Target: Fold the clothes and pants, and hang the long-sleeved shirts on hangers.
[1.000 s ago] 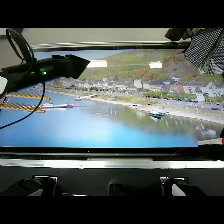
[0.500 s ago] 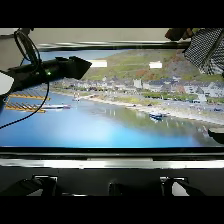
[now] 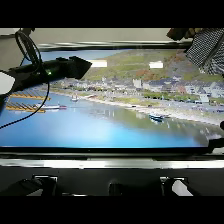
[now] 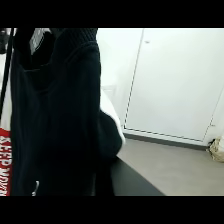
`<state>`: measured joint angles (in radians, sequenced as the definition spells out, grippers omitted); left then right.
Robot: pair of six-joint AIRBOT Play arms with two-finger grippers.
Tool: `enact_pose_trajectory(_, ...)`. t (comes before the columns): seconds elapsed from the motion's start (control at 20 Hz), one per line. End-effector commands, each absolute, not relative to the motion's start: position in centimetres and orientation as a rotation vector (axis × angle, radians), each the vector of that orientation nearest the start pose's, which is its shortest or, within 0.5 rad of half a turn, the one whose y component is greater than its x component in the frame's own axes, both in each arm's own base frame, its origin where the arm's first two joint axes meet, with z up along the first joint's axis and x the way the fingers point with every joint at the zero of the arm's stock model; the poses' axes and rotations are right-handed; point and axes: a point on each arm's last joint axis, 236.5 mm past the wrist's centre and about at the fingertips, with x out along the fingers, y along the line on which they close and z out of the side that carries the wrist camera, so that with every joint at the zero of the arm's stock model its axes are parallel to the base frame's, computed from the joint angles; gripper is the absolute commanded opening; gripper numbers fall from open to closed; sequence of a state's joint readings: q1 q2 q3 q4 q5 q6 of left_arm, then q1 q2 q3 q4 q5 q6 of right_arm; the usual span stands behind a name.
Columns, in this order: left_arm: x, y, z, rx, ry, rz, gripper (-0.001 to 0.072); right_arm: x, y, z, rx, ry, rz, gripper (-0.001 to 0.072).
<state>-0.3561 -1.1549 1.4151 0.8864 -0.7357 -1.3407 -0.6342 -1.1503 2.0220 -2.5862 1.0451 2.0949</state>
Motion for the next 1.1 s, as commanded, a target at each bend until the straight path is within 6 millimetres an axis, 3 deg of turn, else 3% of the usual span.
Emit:
enact_pose_trajectory(0.0, 40.9, -26.0, 27.0, -0.323, 0.488, -0.72, 0.065, 15.8, -35.2, 51.0, -0.06, -0.057, -1.471, 0.004)
enact_pose_trajectory(0.25, 40.9, -26.0, 27.0, -0.354, 0.502, -0.713, 0.065, 16.2, -35.6, 49.8, -0.032, -0.024, -1.474, 0.004)
enact_pose_trajectory(0.6, 40.9, -26.0, 27.0, -0.354, 0.501, -0.713, 0.065, 15.0, -35.9, 46.2, 0.044, 0.126, -1.537, 0.0043)
enact_pose_trajectory(0.9, 40.9, -26.0, 27.0, -0.354, 0.501, -0.713, 0.065, 14.7, -34.8, 46.1, 0.074, 0.135, -1.503, 0.0049)
enact_pose_trajectory(0.95, 40.9, -26.0, 27.0, -0.354, 0.501, -0.713, 0.065, 14.4, -34.5, 46.3, 0.079, 0.128, -1.501, 0.0117)
enact_pose_trajectory(1.05, 40.9, -25.9, 27.0, -0.354, 0.5, -0.712, 0.065, 13.5, -33.8, 47.1, 0.081, 0.103, -1.503, 0.0459)
